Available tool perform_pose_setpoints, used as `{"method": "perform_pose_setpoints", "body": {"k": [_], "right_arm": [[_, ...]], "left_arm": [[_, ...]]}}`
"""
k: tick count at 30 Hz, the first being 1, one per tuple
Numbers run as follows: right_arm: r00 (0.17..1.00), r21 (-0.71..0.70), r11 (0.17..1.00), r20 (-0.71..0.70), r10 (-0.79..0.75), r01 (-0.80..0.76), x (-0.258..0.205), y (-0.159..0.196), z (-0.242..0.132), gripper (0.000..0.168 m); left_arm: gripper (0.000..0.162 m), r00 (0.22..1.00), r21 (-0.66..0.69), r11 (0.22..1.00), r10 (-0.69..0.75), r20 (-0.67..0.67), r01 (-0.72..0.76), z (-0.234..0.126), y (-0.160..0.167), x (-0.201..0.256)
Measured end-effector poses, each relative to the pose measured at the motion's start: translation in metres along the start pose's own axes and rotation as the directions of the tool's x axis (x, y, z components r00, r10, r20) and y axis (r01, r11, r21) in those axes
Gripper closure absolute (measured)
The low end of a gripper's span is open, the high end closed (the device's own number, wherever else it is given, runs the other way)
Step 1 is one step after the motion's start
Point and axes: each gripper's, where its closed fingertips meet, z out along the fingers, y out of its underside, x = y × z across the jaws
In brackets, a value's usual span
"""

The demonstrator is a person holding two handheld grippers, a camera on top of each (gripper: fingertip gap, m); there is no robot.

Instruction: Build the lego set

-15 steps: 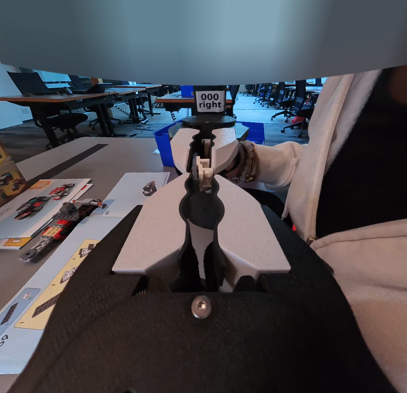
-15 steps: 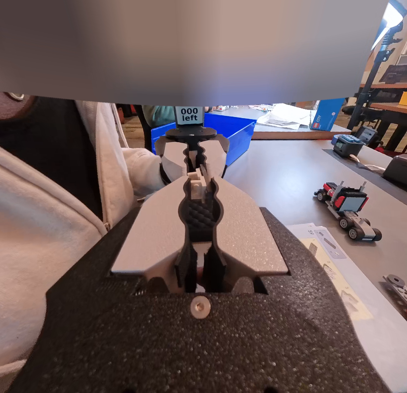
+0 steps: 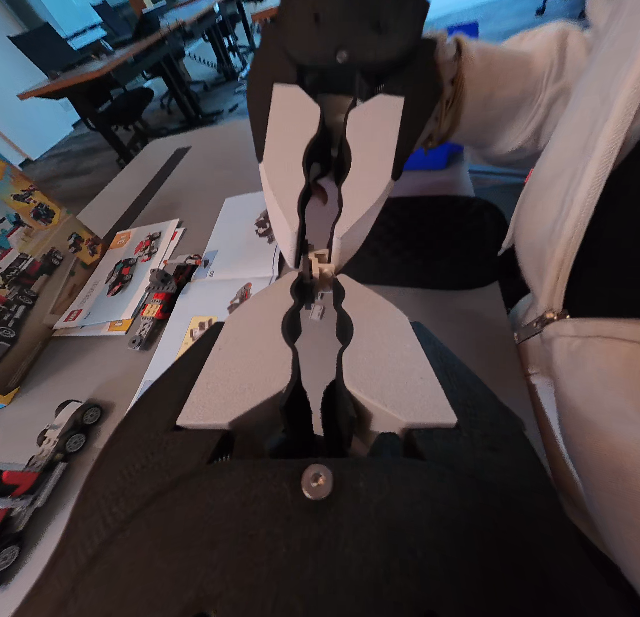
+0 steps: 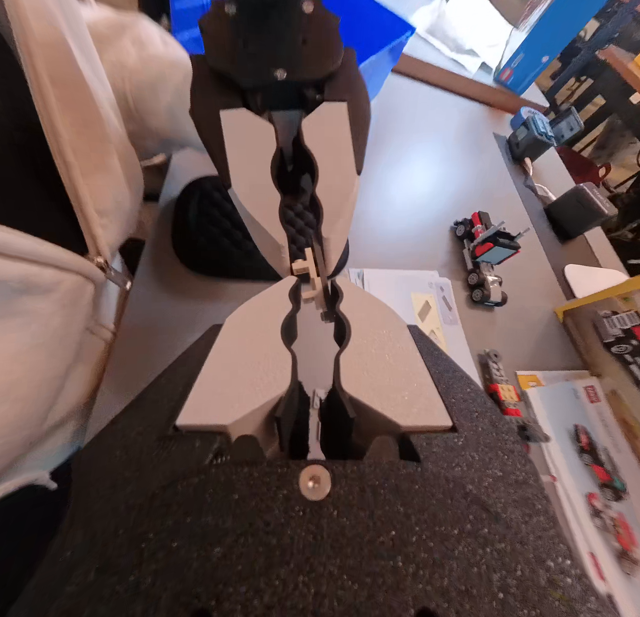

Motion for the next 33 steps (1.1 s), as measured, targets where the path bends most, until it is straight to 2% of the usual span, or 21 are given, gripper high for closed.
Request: {"method": "perform_pose_setpoints", "body": {"k": [4, 11, 17, 22, 25, 27, 29, 31, 33], "right_arm": [[0.992, -0.107, 0.987, -0.01, -0.122, 0.12, -0.001, 0.002, 0.0, 0.16], [0.991, -0.15, 0.981, 0.066, -0.116, 0.125, -0.009, 0.008, 0.003, 0.154], [0.988, -0.187, 0.973, 0.094, -0.122, 0.138, -0.011, 0.013, 0.008, 0.16], [0.99, -0.19, 0.976, 0.111, -0.086, 0.106, -0.012, 0.018, 0.009, 0.161], [0.99, -0.151, 0.988, 0.141, 0.0, 0.022, -0.014, 0.018, 0.007, 0.162], [0.985, -0.136, 0.99, 0.165, 0.043, -0.02, -0.018, 0.018, 0.007, 0.162], [0.984, -0.127, 0.99, 0.162, 0.074, -0.054, -0.017, 0.02, 0.006, 0.162], [0.981, -0.111, 0.99, 0.165, 0.101, -0.083, -0.018, 0.02, 0.005, 0.161], [0.982, -0.112, 0.99, 0.158, 0.108, -0.091, -0.018, 0.021, 0.005, 0.161]], "left_arm": [[0.146, 0.999, -0.075, 0.997, 0.032, -0.007, -0.032, 0.001, 0.007, 0.002], [0.146, 0.999, -0.092, 0.996, 0.017, -0.048, -0.021, 0.003, 0.012, 0.008], [0.146, 0.996, -0.127, 0.992, 0.014, -0.086, -0.025, 0.006, 0.018, 0.013], [0.147, 0.992, -0.08, 0.996, -0.055, -0.115, 0.046, 0.009, 0.017, 0.014], [0.146, 0.978, -0.068, 0.993, -0.106, -0.18, 0.095, 0.009, 0.016, 0.019], [0.136, 0.956, -0.04, 0.991, -0.132, -0.261, 0.126, 0.005, 0.014, 0.026], [0.133, 0.935, 0.021, 0.982, -0.171, -0.311, 0.187, -0.003, 0.008, 0.026], [0.139, 0.932, 0.061, 0.976, -0.182, -0.315, 0.211, -0.008, 0.008, 0.022], [0.145, 0.951, 0.05, 0.985, -0.145, -0.273, 0.165, -0.006, 0.012, 0.02]]}}
